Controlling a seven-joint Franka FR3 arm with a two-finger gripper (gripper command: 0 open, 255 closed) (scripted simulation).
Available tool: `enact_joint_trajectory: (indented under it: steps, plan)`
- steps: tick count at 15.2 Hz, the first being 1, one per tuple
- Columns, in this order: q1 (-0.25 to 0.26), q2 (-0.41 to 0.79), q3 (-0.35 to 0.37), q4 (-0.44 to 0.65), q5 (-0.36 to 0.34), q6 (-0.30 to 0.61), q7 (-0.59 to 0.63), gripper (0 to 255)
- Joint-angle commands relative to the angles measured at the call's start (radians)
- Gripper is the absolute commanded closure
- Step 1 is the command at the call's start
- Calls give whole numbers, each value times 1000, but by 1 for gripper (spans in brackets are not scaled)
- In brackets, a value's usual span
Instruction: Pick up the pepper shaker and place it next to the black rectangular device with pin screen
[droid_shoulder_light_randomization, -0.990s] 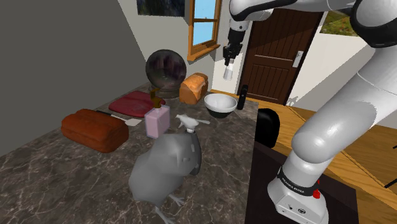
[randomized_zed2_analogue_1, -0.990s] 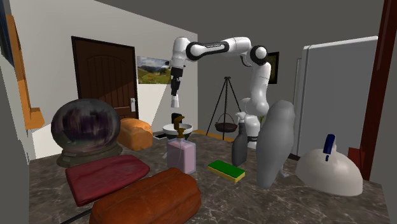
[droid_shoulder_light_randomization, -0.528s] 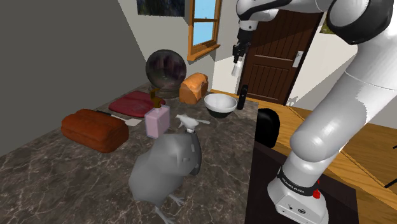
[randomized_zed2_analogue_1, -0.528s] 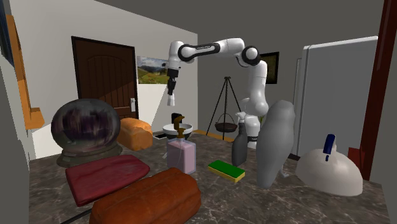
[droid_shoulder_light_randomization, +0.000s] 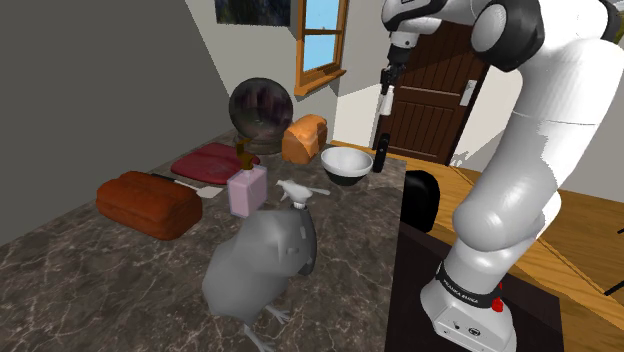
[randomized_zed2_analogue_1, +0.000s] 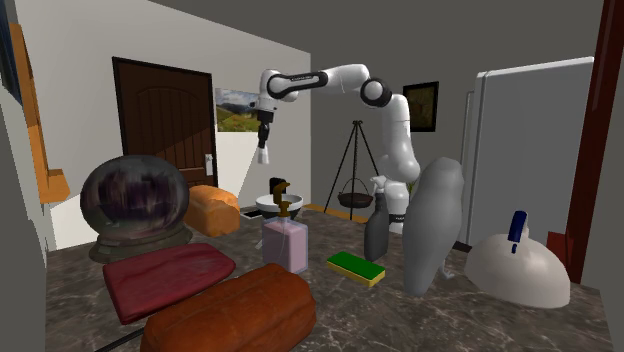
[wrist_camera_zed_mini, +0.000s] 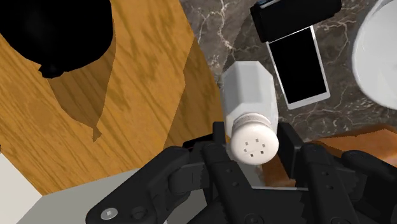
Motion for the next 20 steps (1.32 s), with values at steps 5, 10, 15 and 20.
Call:
enact_joint_trajectory:
  steps: [5,10,15,20]
  plan:
    - [-70,136,-33,144,72,-22,-106,255]
    - [-65,130,-31,69,71,47,-109,255]
    - [-62,131,-29,4,74,114,-113,255]
    - [-61,138,-27,-55,80,178,-119,255]
